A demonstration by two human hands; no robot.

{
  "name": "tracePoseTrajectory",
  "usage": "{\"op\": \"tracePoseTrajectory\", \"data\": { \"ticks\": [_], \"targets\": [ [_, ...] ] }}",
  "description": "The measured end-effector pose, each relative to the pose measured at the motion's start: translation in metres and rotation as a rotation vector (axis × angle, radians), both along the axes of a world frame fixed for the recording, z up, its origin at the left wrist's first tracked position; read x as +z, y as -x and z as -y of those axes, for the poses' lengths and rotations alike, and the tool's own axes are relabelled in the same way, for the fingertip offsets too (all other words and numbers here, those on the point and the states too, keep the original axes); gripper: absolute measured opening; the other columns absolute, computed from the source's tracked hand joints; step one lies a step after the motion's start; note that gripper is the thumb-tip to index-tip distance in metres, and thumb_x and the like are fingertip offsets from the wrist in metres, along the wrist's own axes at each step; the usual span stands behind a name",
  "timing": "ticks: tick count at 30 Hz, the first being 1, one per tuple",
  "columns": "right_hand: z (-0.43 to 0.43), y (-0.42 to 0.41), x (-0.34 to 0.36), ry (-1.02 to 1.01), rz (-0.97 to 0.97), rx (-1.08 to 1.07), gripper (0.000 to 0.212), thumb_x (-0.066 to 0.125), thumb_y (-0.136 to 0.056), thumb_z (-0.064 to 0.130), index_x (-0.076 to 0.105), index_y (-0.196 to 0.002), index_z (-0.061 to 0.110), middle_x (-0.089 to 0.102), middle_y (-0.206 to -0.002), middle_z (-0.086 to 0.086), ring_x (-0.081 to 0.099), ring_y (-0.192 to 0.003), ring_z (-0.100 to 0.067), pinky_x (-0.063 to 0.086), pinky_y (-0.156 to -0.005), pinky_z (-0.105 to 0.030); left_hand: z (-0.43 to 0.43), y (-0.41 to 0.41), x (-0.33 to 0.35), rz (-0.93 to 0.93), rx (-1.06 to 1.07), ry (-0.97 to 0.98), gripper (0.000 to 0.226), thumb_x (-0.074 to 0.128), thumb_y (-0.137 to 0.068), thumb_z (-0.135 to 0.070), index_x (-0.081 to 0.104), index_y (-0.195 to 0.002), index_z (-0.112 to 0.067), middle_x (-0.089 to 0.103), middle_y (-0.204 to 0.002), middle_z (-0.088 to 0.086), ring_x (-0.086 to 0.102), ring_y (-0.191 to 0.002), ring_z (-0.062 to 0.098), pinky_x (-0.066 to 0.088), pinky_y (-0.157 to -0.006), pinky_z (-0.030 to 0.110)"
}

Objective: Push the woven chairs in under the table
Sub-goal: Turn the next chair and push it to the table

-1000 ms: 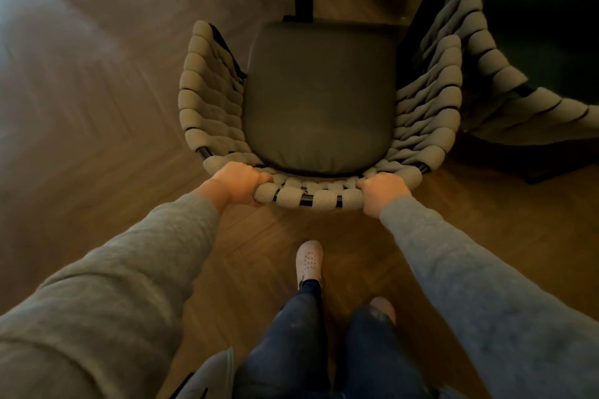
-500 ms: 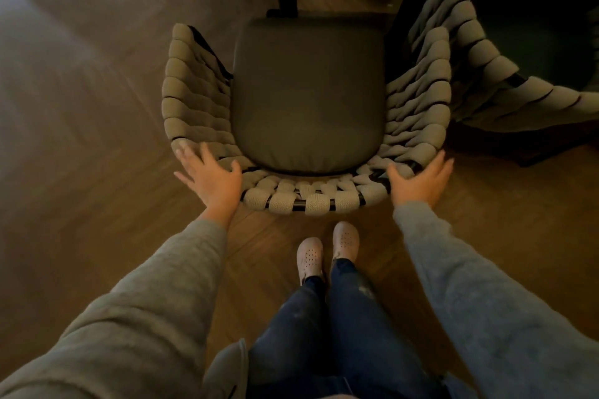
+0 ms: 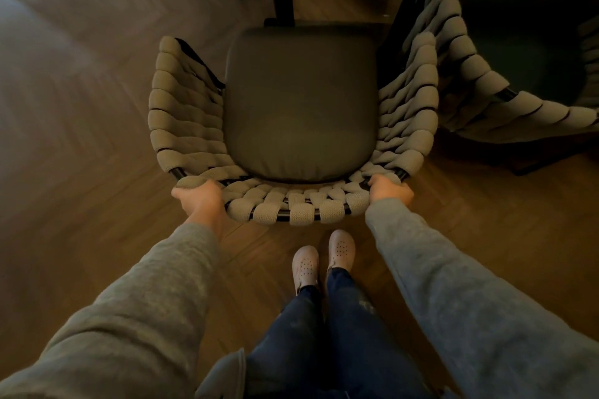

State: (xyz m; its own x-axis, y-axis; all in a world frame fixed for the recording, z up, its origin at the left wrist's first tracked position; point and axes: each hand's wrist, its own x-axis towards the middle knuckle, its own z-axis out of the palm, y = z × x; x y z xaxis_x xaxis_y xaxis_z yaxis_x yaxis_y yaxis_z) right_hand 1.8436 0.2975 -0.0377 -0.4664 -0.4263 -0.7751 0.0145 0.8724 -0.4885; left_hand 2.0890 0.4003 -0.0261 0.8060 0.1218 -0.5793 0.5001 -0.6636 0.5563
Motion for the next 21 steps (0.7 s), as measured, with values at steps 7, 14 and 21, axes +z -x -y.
{"op": "tracePoseTrajectory", "data": {
  "ticks": [7, 14, 21],
  "targets": [
    [0.030, 0.008, 0.015, 0.053, -0.033, 0.048, 0.056, 0.067, -0.089, 0.018, 0.045, -0.141, 0.021, 0.058, -0.127, -0.013, 0.059, -0.111, -0.031, 0.053, -0.094, -0.042, 0.013, 0.012, -0.004, -0.032, 0.025, -0.003, 0.050, 0.049, -0.097, -0.014, 0.028, -0.143, -0.012, 0.043, -0.141, 0.010, 0.047, -0.124, 0.027, 0.041, -0.101, 0.036],
    [0.053, 0.041, 0.017, 0.037, -0.032, 0.131, 0.065, 0.070, -0.086, 0.014, 0.041, -0.144, 0.019, 0.056, -0.131, -0.016, 0.058, -0.115, -0.034, 0.052, -0.094, -0.044, 0.030, 0.047, -0.007, -0.039, 0.063, 0.095, 0.064, 0.058, -0.094, -0.014, 0.020, -0.146, -0.013, 0.047, -0.138, 0.013, 0.050, -0.124, 0.029, 0.044, -0.097, 0.038],
    [0.052, 0.057, 0.013, 0.055, -0.103, 0.433, 0.068, 0.068, -0.089, 0.026, 0.033, -0.146, 0.013, 0.046, -0.141, -0.016, 0.048, -0.126, -0.037, 0.045, -0.098, -0.045, 0.012, 0.051, -0.022, 0.534, -0.844, -0.230, 0.086, 0.052, -0.091, -0.054, 0.010, -0.154, -0.013, 0.008, -0.160, 0.015, 0.005, -0.148, 0.031, 0.004, -0.120, 0.045]
  ]
}}
